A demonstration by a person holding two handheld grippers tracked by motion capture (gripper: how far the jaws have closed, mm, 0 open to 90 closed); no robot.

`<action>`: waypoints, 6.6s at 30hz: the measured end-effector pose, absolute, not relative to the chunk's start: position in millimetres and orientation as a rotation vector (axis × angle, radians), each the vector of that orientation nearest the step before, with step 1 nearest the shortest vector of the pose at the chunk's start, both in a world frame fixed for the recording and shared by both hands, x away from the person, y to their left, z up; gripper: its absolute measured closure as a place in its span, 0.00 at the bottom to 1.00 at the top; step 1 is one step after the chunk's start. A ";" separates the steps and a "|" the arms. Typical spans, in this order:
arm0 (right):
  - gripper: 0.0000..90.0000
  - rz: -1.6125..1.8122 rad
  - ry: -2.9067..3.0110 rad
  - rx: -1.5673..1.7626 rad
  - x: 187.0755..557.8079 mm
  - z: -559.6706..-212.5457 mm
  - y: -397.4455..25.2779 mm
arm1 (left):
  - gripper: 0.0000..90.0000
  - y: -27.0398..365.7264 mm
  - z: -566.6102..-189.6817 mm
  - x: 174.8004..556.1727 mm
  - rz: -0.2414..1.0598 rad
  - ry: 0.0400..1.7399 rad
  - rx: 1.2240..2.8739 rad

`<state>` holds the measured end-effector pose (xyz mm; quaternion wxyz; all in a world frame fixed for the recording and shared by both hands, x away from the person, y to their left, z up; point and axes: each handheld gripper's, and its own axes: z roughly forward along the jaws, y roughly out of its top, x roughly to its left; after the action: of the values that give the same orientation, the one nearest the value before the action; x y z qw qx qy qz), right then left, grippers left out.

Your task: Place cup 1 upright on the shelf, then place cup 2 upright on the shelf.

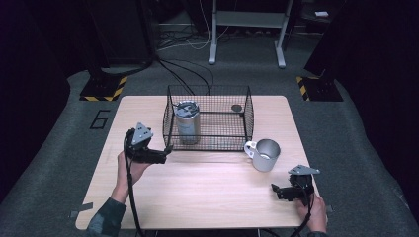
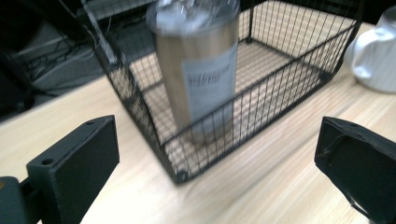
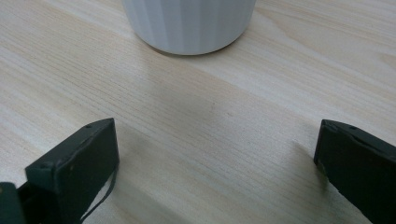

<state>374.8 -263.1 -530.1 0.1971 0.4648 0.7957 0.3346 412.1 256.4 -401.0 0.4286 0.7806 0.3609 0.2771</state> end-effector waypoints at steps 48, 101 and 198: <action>0.00 0.891 2.181 1.368 371.4 -528.4 -264.8 | 0.00 359.3 -529.7 482.8 0.519 1.200 2.089; 0.07 1.034 2.297 1.138 442.0 -454.6 -215.7 | 0.00 358.8 -530.5 483.6 0.530 1.205 2.076; 0.07 1.224 2.332 0.931 451.2 -348.7 -144.4 | 0.00 359.6 -530.7 484.3 0.538 1.220 2.065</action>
<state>451.2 -144.4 -348.7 0.1730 0.3281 0.8223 0.4316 484.3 359.6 -530.7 0.3350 0.7916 0.4676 0.2061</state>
